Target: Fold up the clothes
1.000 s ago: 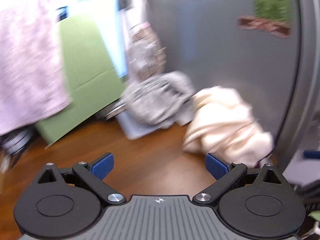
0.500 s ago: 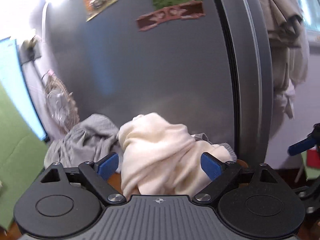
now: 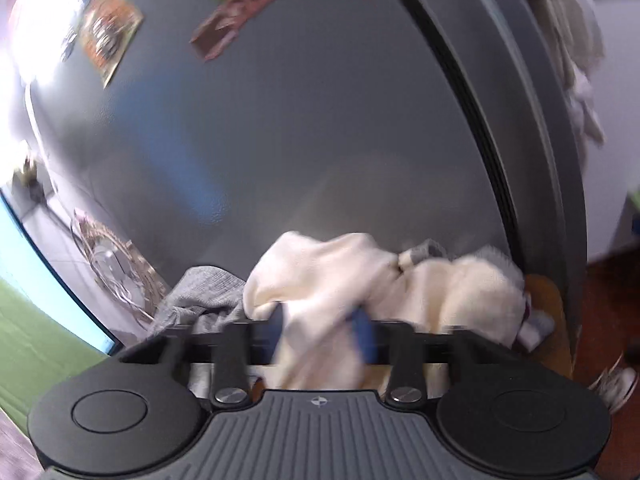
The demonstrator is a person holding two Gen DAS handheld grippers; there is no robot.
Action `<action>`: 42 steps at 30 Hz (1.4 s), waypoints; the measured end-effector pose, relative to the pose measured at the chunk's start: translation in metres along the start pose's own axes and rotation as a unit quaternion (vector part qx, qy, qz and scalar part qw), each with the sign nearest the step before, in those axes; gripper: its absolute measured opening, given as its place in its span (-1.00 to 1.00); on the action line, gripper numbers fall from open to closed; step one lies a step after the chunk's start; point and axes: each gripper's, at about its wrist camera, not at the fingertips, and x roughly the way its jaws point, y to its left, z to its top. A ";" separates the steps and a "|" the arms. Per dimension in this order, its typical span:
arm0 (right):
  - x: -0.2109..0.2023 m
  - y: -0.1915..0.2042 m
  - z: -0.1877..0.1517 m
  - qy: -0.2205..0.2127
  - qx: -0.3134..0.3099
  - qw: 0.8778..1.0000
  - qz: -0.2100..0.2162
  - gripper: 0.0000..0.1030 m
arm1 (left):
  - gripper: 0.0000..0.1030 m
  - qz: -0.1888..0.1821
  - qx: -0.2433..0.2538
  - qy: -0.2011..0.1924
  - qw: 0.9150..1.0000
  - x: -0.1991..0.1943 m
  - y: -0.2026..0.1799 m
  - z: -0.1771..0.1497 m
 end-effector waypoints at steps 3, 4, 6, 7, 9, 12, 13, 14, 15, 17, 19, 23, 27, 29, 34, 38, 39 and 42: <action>-0.007 0.008 -0.001 -0.016 -0.028 0.999 -0.004 1.00 | -0.85 0.017 -0.093 -0.012 0.995 -0.006 0.031 -0.002; -0.009 0.011 -0.001 -0.020 -0.035 0.999 -0.005 1.00 | -0.87 0.020 -0.131 -0.014 0.991 -0.009 0.045 -0.004; -0.012 0.012 -0.001 -0.023 -0.038 0.999 -0.004 1.00 | -0.90 0.024 -0.205 -0.018 0.978 -0.016 0.074 -0.010; -0.013 0.013 0.000 -0.023 -0.037 0.999 -0.004 1.00 | -0.92 0.026 -0.234 -0.021 0.972 -0.020 0.087 -0.013; -0.014 0.014 0.002 -0.026 -0.038 0.999 -0.005 1.00 | -0.92 0.031 -0.265 -0.031 0.963 -0.035 0.106 -0.018; -0.018 0.017 0.007 -0.036 -0.043 0.998 0.001 1.00 | -0.93 0.040 -0.296 -0.050 0.953 -0.064 0.128 -0.023; -0.020 0.019 0.009 -0.039 -0.046 0.998 0.003 1.00 | -0.93 0.043 -0.303 -0.057 0.950 -0.075 0.134 -0.025; -0.022 0.021 0.010 -0.042 -0.050 0.998 0.006 1.00 | -0.93 0.045 -0.312 -0.062 0.947 -0.086 0.140 -0.027; -0.024 0.023 0.011 -0.046 -0.054 0.997 0.008 1.00 | -0.93 0.046 -0.317 -0.067 0.945 -0.095 0.146 -0.029; -0.026 0.028 0.014 -0.050 -0.062 0.997 0.014 1.00 | -0.97 0.057 -0.321 -0.072 0.942 -0.113 0.156 -0.034; -0.027 0.034 0.017 -0.053 -0.068 0.996 0.023 1.00 | -0.98 0.082 -0.319 -0.067 0.942 -0.133 0.162 -0.043; -0.027 0.047 0.021 -0.066 -0.083 0.993 0.050 1.00 | -0.98 0.128 -0.330 -0.021 0.935 -0.149 0.178 -0.083; -0.025 0.060 0.026 -0.080 -0.101 0.986 0.103 1.00 | -0.98 0.139 -0.371 0.011 0.918 -0.159 0.190 -0.129; -0.020 0.068 0.031 -0.085 -0.112 0.981 0.131 1.00 | -0.98 0.143 -0.390 0.018 0.910 -0.168 0.193 -0.147; 0.005 0.101 0.045 -0.083 -0.177 0.970 0.145 0.92 | -0.96 0.128 -0.411 0.035 0.902 -0.181 0.187 -0.170; 0.026 0.121 0.060 -0.084 -0.218 0.958 0.166 0.78 | -0.90 0.100 -0.428 0.041 0.897 -0.182 0.176 -0.178; 0.031 0.127 0.062 -0.087 -0.227 0.955 0.171 0.78 | -0.90 0.093 -0.432 0.042 0.896 -0.183 0.174 -0.180; 0.045 0.145 0.067 -0.094 -0.265 0.942 0.185 0.63 | -0.65 0.082 -0.442 0.047 0.892 -0.186 0.168 -0.182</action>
